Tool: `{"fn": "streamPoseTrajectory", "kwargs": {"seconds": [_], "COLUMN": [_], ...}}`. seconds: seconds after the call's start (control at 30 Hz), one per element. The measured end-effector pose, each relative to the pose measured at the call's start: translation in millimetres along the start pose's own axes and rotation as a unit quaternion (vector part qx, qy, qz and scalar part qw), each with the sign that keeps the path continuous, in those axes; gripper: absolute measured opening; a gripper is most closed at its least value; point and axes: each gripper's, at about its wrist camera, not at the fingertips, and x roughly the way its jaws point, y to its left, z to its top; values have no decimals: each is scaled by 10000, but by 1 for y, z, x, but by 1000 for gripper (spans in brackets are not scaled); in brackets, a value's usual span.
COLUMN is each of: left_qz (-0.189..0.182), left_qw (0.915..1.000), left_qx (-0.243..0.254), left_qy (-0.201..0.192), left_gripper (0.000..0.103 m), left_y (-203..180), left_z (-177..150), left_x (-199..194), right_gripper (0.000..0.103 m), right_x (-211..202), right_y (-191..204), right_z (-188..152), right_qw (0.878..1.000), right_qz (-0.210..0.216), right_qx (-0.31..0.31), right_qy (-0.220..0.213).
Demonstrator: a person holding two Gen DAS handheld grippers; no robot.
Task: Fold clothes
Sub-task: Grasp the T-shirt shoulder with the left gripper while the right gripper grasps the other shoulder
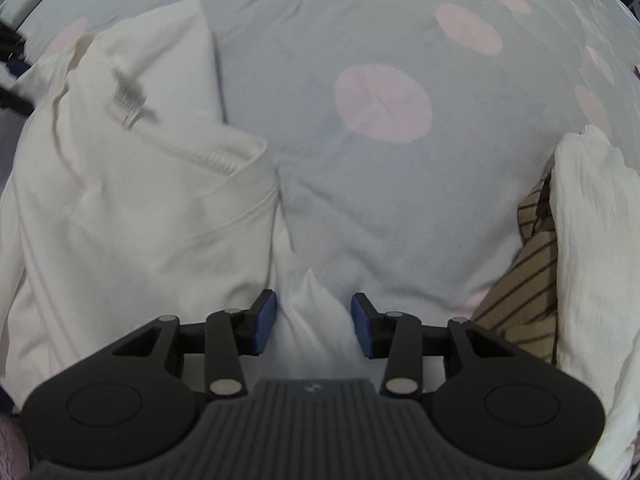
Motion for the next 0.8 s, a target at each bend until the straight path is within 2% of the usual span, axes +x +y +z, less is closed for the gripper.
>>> {"fn": "streamPoseTrajectory", "kwargs": {"seconds": [0.27, 0.3, 0.4, 0.53, 0.57, 0.6, 0.63, 0.67, 0.7, 0.8], "left_qz": [-131, -159, -278, -250, -219, -199, -156, -94, -30, 67], "left_qw": [9999, 9998, 9995, 9989, 9988, 9987, 9987, 9988, 9988, 9994], "left_qx": [93, 122, 165, 380, 437, 455, 451, 452, 455, 332], "left_qy": [3, 2, -15, 82, 92, 123, 171, 180, 171, 71], "left_gripper": [30, 31, 45, 45, 44, 40, 29, 23, 16, 7], "left_y": [1, 1, 2, -2, -2, -2, -1, 0, 1, 4], "left_z": [-5, -5, -5, -6, -6, -6, -6, -6, -6, -4], "left_x": [-6, -8, -9, -1, 1, 3, 5, 6, 5, 0], "right_gripper": [47, 47, 46, 40, 40, 38, 31, 25, 14, 9], "right_x": [-17, -21, -27, -12, -11, -9, -10, -13, -17, -32], "right_y": [-29, -33, -43, -36, -31, -26, -21, -17, -13, 7], "right_z": [-3, -2, -2, -1, -2, -4, -5, -7, -8, -13], "right_qw": [9974, 9970, 9959, 9968, 9975, 9982, 9986, 9989, 9991, 9999], "right_qz": [459, 492, 544, 566, 506, 447, 390, 341, 293, -94], "right_qx": [554, 587, 703, 531, 460, 390, 334, 315, 296, 82], "right_qy": [-57, -92, -147, 177, 147, 117, 88, 59, 31, -90]}}
